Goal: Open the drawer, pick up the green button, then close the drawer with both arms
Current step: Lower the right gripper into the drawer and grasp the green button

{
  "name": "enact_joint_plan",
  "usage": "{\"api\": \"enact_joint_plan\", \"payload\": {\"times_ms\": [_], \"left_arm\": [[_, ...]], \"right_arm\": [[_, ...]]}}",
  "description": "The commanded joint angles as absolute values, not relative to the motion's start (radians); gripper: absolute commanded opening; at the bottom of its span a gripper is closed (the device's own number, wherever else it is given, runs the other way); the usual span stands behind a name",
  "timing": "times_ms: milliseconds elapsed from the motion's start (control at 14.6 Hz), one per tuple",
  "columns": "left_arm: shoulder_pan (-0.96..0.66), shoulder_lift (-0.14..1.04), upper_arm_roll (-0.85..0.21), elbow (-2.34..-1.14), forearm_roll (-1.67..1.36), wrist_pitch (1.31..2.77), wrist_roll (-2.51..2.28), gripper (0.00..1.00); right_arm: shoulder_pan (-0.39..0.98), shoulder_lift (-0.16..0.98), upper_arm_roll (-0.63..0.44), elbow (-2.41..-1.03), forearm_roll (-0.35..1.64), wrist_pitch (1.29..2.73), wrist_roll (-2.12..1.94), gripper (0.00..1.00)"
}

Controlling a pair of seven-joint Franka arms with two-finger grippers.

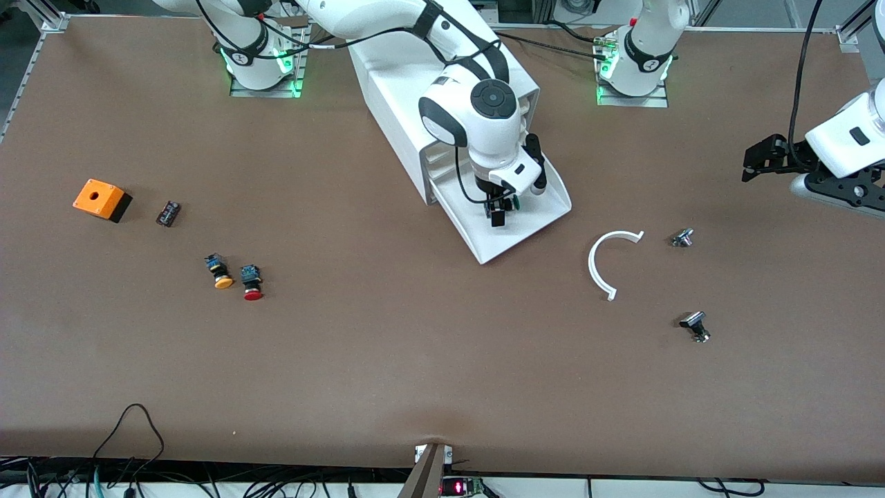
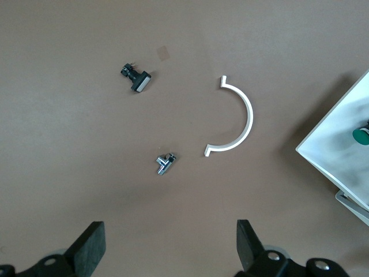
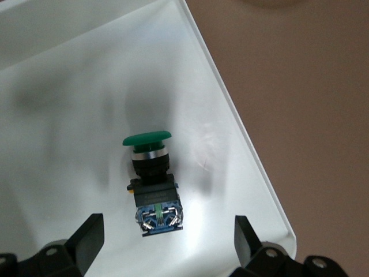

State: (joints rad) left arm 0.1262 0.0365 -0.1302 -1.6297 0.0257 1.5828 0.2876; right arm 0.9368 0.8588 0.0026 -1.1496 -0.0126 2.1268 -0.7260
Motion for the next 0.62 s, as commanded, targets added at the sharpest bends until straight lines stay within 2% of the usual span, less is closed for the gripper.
{"api": "enact_joint_plan", "payload": {"times_ms": [0,550], "left_arm": [[0.127,0.044,-0.132,-1.606,0.041,1.559,0.281,1.0],[0.126,0.044,-0.13,-1.606,0.04,1.557,0.281,1.0]], "right_arm": [[0.943,0.899,-0.002,-1.111,-0.041,2.143,-0.73,1.0],[0.943,0.914,-0.002,-1.111,-0.057,2.167,-0.724,0.99]]}}
